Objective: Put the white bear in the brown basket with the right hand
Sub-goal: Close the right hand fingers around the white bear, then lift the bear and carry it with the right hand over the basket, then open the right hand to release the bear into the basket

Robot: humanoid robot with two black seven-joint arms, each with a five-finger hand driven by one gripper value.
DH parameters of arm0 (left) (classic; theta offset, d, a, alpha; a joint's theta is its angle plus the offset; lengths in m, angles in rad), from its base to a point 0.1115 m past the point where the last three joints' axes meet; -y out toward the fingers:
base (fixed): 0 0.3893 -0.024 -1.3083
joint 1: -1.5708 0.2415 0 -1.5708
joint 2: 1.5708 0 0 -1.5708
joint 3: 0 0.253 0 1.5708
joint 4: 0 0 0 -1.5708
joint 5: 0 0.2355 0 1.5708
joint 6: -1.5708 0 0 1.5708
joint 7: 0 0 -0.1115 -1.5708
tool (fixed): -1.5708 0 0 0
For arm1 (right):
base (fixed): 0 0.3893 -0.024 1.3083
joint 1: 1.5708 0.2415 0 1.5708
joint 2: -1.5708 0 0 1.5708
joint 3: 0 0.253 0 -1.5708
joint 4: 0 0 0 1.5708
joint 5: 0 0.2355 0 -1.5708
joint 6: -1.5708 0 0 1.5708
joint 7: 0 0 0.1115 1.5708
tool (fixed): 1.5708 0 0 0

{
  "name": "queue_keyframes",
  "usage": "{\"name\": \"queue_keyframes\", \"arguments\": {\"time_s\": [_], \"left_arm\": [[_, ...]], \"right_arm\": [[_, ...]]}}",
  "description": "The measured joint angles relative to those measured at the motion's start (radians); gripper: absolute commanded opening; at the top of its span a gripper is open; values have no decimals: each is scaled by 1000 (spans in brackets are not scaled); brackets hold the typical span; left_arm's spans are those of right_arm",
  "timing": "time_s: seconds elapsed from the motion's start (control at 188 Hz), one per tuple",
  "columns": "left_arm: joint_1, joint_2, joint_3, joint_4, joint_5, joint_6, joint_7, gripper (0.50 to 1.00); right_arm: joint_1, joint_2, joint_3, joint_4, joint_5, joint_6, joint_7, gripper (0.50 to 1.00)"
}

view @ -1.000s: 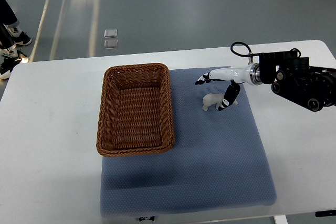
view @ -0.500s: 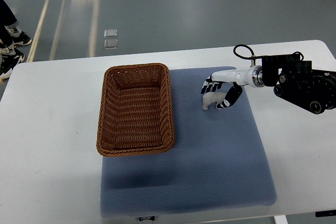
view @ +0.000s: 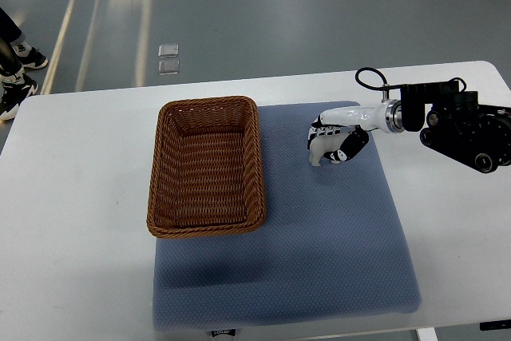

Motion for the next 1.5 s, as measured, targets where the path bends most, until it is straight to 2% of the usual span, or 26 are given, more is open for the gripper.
{"name": "queue_keyframes", "arguments": {"time_s": [0.356, 0.644, 0.872, 1.096, 1.282, 1.287, 1.293, 1.298, 1.303, 1.309, 1.314, 1.319, 1.324, 1.33, 1.335, 1.34, 1.346, 1.351, 1.356, 1.362, 1.367, 1.372, 1.383, 1.415, 1.5], "left_arm": [[0, 0, 0, 0, 0, 0, 0, 1000], [0, 0, 0, 0, 0, 0, 0, 1000], [0, 0, 0, 0, 0, 0, 0, 1000], [0, 0, 0, 0, 0, 0, 0, 1000], [0, 0, 0, 0, 0, 0, 0, 1000], [0, 0, 0, 0, 0, 0, 0, 1000], [0, 0, 0, 0, 0, 0, 0, 1000], [0, 0, 0, 0, 0, 0, 0, 1000], [0, 0, 0, 0, 0, 0, 0, 1000], [0, 0, 0, 0, 0, 0, 0, 1000], [0, 0, 0, 0, 0, 0, 0, 1000], [0, 0, 0, 0, 0, 0, 0, 1000], [0, 0, 0, 0, 0, 0, 0, 1000], [0, 0, 0, 0, 0, 0, 0, 1000], [0, 0, 0, 0, 0, 0, 0, 1000], [0, 0, 0, 0, 0, 0, 0, 1000], [0, 0, 0, 0, 0, 0, 0, 1000], [0, 0, 0, 0, 0, 0, 0, 1000], [0, 0, 0, 0, 0, 0, 0, 1000], [0, 0, 0, 0, 0, 0, 0, 1000], [0, 0, 0, 0, 0, 0, 0, 1000], [0, 0, 0, 0, 0, 0, 0, 1000], [0, 0, 0, 0, 0, 0, 0, 1000], [0, 0, 0, 0, 0, 0, 0, 1000], [0, 0, 0, 0, 0, 0, 0, 1000]], "right_arm": [[20, -2, 1, 0, -34, -3, 44, 500], [129, 46, 4, -1, -30, -3, 74, 500], [222, 162, 2, -15, -16, -3, 88, 500], [235, 353, 2, -87, -13, -29, 88, 500], [219, 384, 2, -137, -15, -62, 76, 500], [218, 384, 2, -138, -15, -63, 76, 525], [217, 384, 2, -139, -14, -63, 76, 525], [217, 384, 2, -139, -15, -64, 75, 563], [216, 384, 2, -140, -15, -64, 75, 564], [216, 384, 2, -140, -15, -64, 75, 600], [215, 384, 2, -141, -15, -64, 75, 601], [214, 384, 2, -141, -15, -64, 75, 637], [214, 384, 2, -142, -15, -65, 75, 637], [213, 384, 2, -142, -15, -65, 75, 674], [213, 384, 2, -142, -14, -65, 75, 674], [212, 384, 2, -143, -14, -65, 75, 713], [211, 384, 2, -143, -14, -65, 75, 713], [211, 384, 2, -143, -14, -65, 75, 749], [210, 384, 2, -143, -14, -65, 75, 750], [210, 384, 2, -144, -14, -66, 75, 782], [209, 384, 2, -144, -14, -66, 74, 782], [208, 384, 3, -144, -14, -66, 74, 809], [207, 385, 3, -145, -13, -66, 74, 829], [203, 385, 6, -145, -10, -67, 74, 858], [192, 385, 11, -145, 6, -70, 74, 864]]}}
